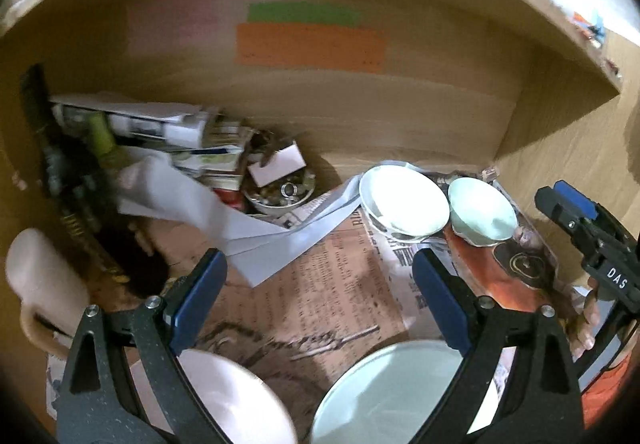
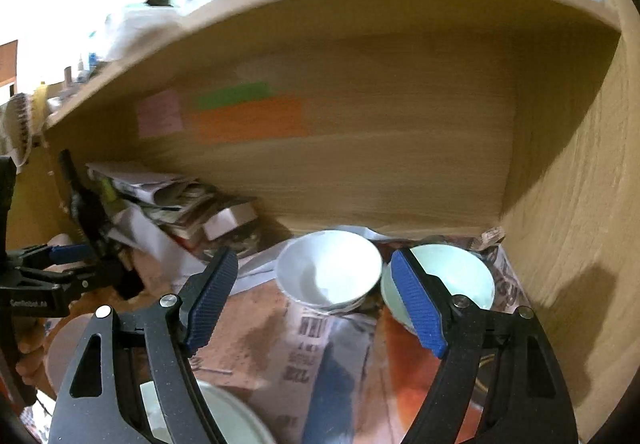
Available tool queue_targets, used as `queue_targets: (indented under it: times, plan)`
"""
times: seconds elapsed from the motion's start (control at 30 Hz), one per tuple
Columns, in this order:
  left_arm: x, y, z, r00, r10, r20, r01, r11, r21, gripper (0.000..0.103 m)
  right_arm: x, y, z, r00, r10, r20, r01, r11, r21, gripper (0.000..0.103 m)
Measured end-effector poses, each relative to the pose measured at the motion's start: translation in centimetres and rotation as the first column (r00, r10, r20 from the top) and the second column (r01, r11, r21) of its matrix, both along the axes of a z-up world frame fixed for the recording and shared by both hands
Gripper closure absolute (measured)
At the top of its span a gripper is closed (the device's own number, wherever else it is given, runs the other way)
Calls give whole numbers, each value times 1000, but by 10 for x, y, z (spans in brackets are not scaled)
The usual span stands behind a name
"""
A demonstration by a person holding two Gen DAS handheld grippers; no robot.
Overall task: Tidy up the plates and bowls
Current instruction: 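Move both grippers toward the white bowl beside the small mint bowl, then close both grippers on the white bowl rim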
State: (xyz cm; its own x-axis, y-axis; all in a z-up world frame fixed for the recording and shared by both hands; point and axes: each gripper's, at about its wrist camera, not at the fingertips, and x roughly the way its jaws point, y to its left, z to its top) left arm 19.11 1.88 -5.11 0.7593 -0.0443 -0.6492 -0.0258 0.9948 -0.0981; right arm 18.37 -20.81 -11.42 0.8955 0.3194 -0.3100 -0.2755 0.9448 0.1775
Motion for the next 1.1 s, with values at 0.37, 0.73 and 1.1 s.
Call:
queue_targets:
  times: [0.37, 0.73, 1.1]
  plan:
    - [97, -39, -36, 987, -35, -154, 46, 997, 67, 8, 70, -13, -44, 982, 13, -190, -3, 999, 53, 26]
    - [177, -48, -89, 949, -27, -315, 40, 999, 34, 24, 91, -25, -62, 968, 26, -251, -4, 996, 85, 26]
    - [208, -68, -124, 908, -132, -397, 147, 989, 8, 75, 88, -22, -64, 968, 36, -249, -19, 997, 70, 26]
